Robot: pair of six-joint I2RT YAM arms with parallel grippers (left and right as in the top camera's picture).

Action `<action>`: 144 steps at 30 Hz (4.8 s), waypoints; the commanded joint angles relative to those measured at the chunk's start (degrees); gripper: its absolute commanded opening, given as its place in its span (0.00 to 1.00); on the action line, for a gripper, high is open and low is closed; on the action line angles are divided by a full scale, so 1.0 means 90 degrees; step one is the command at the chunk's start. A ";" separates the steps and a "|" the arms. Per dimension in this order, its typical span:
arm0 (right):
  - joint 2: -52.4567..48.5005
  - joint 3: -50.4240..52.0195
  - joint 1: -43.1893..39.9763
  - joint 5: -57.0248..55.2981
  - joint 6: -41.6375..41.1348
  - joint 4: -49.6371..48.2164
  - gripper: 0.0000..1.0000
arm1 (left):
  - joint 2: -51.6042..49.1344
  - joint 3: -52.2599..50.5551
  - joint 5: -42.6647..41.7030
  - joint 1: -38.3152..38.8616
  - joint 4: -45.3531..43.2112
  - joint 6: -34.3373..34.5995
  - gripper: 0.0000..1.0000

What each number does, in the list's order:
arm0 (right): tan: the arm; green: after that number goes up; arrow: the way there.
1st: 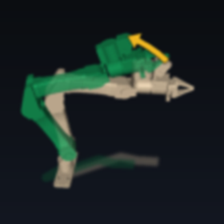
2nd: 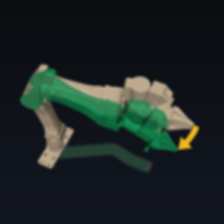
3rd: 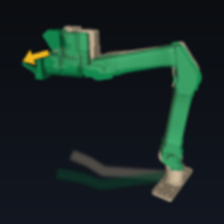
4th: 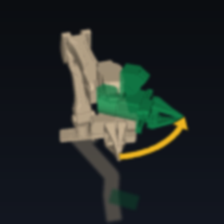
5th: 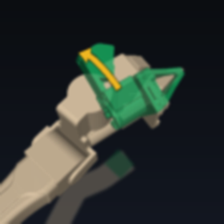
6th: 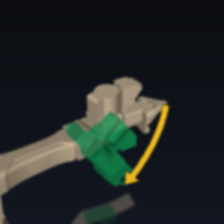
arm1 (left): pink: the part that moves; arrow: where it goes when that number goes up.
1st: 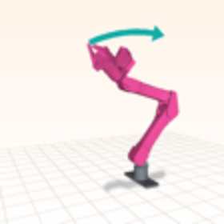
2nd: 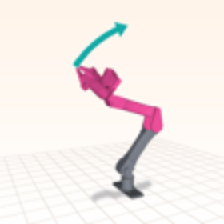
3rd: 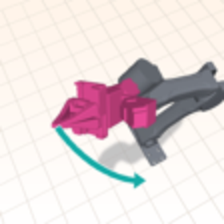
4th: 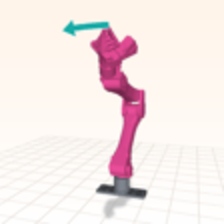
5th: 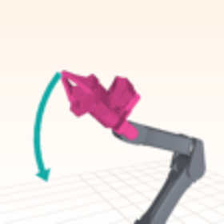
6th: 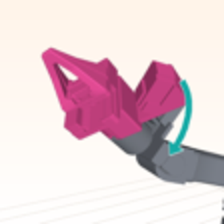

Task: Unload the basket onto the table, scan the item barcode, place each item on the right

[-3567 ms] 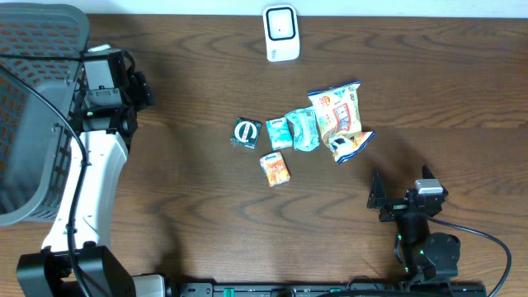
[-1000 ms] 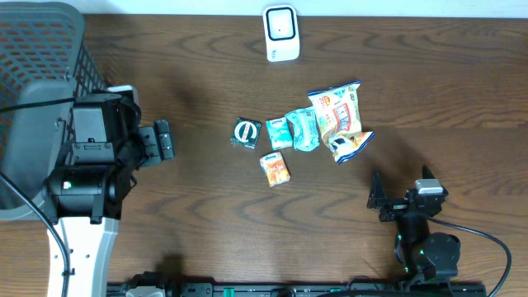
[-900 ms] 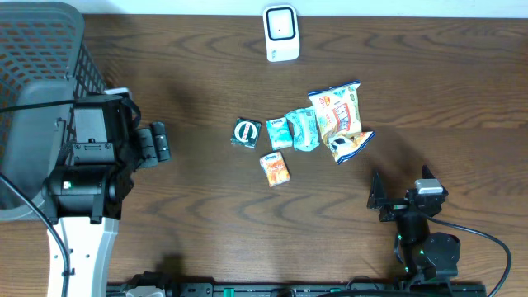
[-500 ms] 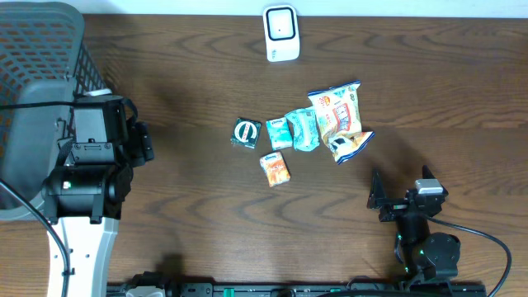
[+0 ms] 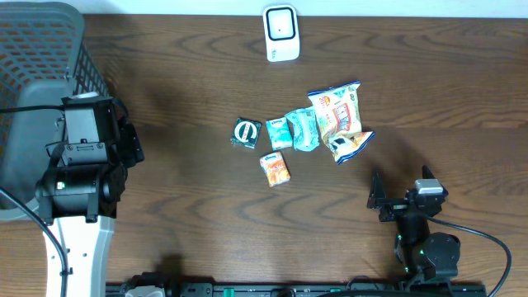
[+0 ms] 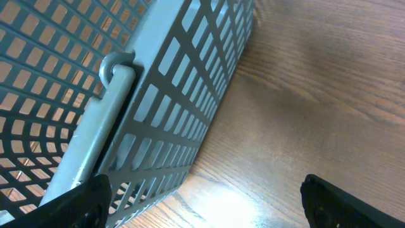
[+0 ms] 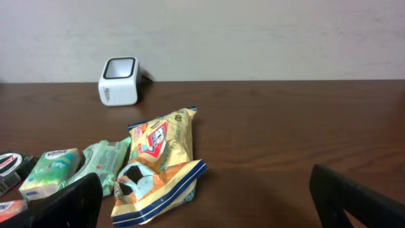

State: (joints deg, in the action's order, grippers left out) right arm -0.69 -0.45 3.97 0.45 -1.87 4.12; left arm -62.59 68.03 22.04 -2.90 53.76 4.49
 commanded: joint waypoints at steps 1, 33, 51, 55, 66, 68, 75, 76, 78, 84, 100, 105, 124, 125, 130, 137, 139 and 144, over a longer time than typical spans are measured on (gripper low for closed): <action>0.0034 0.0015 -0.0036 -0.0007 0.0075 0.0022 0.99 | -0.0036 0.0134 0.0129 -0.0029 0.0017 0.0058 0.94; 0.0034 0.0015 -0.0036 -0.0007 0.0075 0.0022 0.99 | 0.0036 0.0134 -0.1753 -0.0299 -0.0146 0.0017 0.94; 0.0034 0.0015 -0.0036 -0.0007 0.0075 0.0022 0.99 | 0.0172 -0.0041 -0.2572 0.0695 0.1020 0.0155 0.94; 0.0034 0.0015 -0.0036 -0.0007 0.0075 0.0022 0.99 | 0.0068 -0.0053 -0.2569 0.0695 0.1071 0.0158 0.95; 0.0034 0.0015 -0.0036 -0.0007 0.0073 0.0022 0.99 | -0.0597 -0.0053 -0.2545 0.0695 0.1008 0.0969 0.95; 0.0034 0.0015 -0.0036 -0.0007 0.0075 0.0022 0.99 | -0.0772 -0.0053 -0.2543 0.0692 0.1008 0.0969 0.96; 0.0034 0.0015 0.0005 0.1977 -0.2215 -0.0158 0.99 | -0.1163 -0.0053 -0.2545 0.0695 0.0998 0.0969 0.98; 0.0034 0.0015 0.0012 0.2429 -0.2812 -0.0180 0.99 | -0.1183 -0.0053 -0.2545 0.0695 0.0998 0.0969 0.98; 0.0034 0.0015 0.0010 0.3145 -0.3735 -0.0180 0.99 | -0.1190 -0.0053 -0.2545 0.0695 0.0998 0.0969 0.98; 0.0034 0.0015 0.0012 0.3500 -0.5515 -0.0546 0.99 | -0.1190 -0.0053 -0.2545 0.0695 0.0998 0.0969 0.98; -0.0313 -0.1246 0.0010 0.3126 -0.3898 -0.2463 0.99 | -0.1190 -0.0053 -0.2545 0.0695 0.0998 0.0969 0.97; -0.1416 -0.2788 0.0010 0.3126 -0.2322 -0.0877 0.99 | -0.1190 -0.0053 -0.2545 0.0695 0.0998 0.0969 0.98; -0.7538 -0.9391 0.0274 0.2667 0.0209 0.6883 0.99 | -0.1190 -0.0053 -0.2548 0.0695 0.0998 0.0969 0.97; -0.7686 -0.9425 0.0274 0.2756 0.0182 0.6929 0.99 | -0.1190 -0.0053 -0.2545 0.0695 0.0998 0.0969 0.98; -0.8242 -0.9411 0.0274 0.2919 0.0165 0.6953 0.99 | -0.1190 -0.0053 -0.2545 0.0695 0.0998 0.0969 0.98; -0.8867 -0.9389 0.0274 0.2919 0.0168 0.6948 0.99 | -0.1190 -0.0053 -0.2545 0.0695 0.0998 0.0969 0.98; -0.8978 -0.9389 0.0274 0.2946 0.0168 0.6948 0.99 | -0.1190 -0.0053 -0.2545 0.0695 0.0998 0.0969 0.98; -0.9105 -0.9389 0.0274 0.2943 0.0170 0.6737 0.99 | -0.1190 -0.0053 -0.2548 0.0695 0.0998 0.0969 0.98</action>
State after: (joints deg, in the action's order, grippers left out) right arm -82.52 -84.05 6.02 26.09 -1.39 65.32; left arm -72.99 67.83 -1.04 3.14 62.63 12.27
